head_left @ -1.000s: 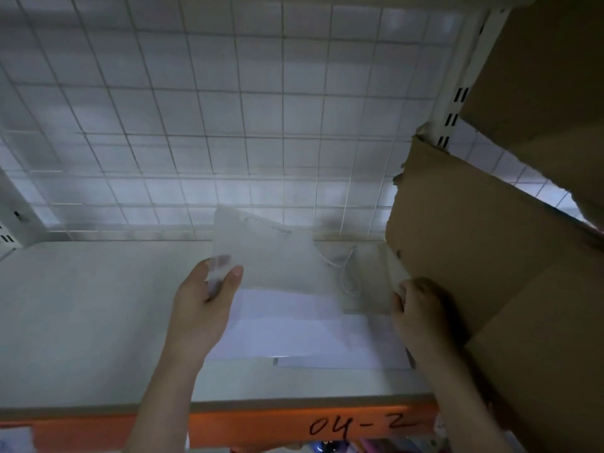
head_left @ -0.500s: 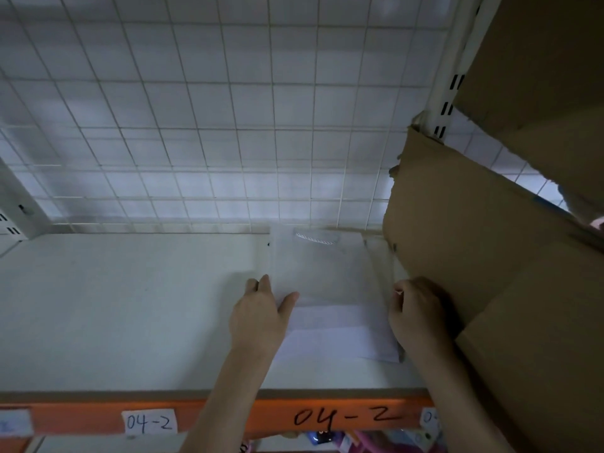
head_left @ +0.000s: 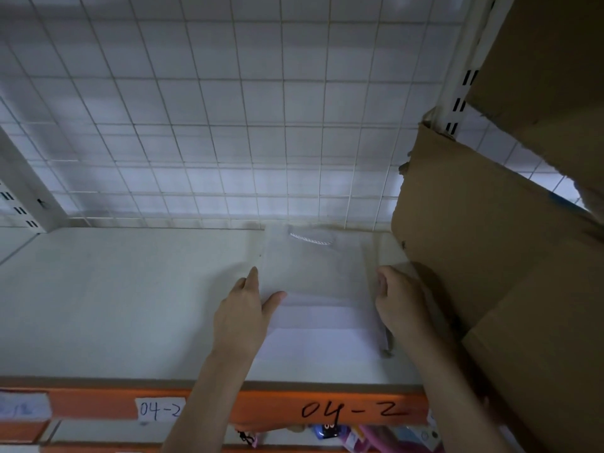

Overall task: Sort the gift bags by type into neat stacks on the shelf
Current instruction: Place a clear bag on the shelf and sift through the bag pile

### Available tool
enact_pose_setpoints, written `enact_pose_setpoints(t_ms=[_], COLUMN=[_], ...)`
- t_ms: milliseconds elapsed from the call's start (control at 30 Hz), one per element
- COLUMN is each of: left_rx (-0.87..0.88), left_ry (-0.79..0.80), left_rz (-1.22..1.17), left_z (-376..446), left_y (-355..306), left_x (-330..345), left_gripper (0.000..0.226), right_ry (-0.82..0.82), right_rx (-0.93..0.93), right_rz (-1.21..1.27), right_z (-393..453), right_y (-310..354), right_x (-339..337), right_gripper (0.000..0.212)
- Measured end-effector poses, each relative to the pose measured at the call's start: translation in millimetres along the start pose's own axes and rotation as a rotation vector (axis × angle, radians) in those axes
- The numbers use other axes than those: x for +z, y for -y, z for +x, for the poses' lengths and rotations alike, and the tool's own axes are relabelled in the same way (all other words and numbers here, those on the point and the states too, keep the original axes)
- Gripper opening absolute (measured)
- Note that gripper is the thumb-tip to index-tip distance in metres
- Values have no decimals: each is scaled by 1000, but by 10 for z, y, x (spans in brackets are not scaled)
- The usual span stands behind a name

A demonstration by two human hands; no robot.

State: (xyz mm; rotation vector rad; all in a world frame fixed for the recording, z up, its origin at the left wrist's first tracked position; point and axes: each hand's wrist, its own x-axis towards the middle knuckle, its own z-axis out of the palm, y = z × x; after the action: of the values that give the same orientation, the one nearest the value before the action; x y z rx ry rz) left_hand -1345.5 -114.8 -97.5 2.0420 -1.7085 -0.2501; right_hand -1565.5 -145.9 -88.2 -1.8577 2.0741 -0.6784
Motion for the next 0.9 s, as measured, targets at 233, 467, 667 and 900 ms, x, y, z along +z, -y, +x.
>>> enact_pose_setpoints(t_ms=[233, 467, 667, 900], left_rx=[1, 7, -10, 100], left_ry=[-20, 58, 12, -84], left_rz=[47, 159, 89, 62], left_z=[74, 207, 157, 47], left_y=[-80, -226, 35, 1058], left_x=[3, 74, -48, -466], left_gripper=[64, 51, 47, 25], right_ry=[-7, -89, -124, -166], right_rx=[-58, -86, -137, -268], right_rz=[-95, -234, -134, -46], right_z=[-11, -30, -52, -329], right_y=[-143, -262, 41, 890], right_x=[-17, -80, -19, 485], right_gripper=[32, 17, 12, 21])
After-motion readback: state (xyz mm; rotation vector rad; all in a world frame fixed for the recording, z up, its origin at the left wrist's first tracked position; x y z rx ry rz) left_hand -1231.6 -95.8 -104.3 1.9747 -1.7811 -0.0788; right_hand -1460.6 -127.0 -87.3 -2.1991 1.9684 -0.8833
